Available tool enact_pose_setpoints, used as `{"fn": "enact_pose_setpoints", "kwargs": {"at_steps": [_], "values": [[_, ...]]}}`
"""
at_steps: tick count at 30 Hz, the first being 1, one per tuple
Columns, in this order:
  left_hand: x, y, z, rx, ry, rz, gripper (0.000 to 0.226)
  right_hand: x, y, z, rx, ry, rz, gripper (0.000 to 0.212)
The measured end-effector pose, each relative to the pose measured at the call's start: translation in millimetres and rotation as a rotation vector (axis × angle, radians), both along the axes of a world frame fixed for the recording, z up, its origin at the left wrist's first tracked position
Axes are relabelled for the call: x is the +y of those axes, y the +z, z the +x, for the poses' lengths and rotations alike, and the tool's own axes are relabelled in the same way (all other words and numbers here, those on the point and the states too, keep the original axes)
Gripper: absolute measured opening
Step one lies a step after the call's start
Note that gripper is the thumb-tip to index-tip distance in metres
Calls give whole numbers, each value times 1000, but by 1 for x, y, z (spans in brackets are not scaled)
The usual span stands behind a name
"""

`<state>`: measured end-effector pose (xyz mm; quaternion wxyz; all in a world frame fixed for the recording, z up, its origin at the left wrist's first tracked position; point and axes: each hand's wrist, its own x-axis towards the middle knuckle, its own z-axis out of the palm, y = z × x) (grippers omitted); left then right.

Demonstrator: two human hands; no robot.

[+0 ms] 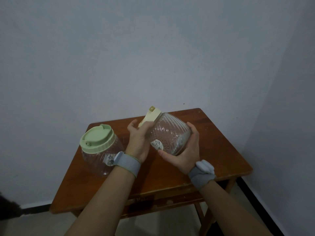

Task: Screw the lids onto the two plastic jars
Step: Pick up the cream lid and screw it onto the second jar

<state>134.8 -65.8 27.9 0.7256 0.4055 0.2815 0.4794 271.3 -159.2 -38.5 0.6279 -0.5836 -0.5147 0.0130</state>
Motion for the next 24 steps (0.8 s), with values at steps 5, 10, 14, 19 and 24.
{"fn": "enact_pose_setpoints", "kwargs": {"at_steps": [5,10,14,19,24], "values": [[4,-4,-7,-112,-88,-33,67,1,-1,2,74,-55,25,125],[-1,11,4,71,-51,5,93,0,1,-1,4,-24,17,124],[4,5,-2,1,-71,-28,74,-1,2,0,0,-2,22,124],[3,1,-6,-86,-31,-58,25,-1,3,0,21,-9,31,124],[4,6,0,109,4,-12,73,-2,2,-1,-57,2,7,124]]}}
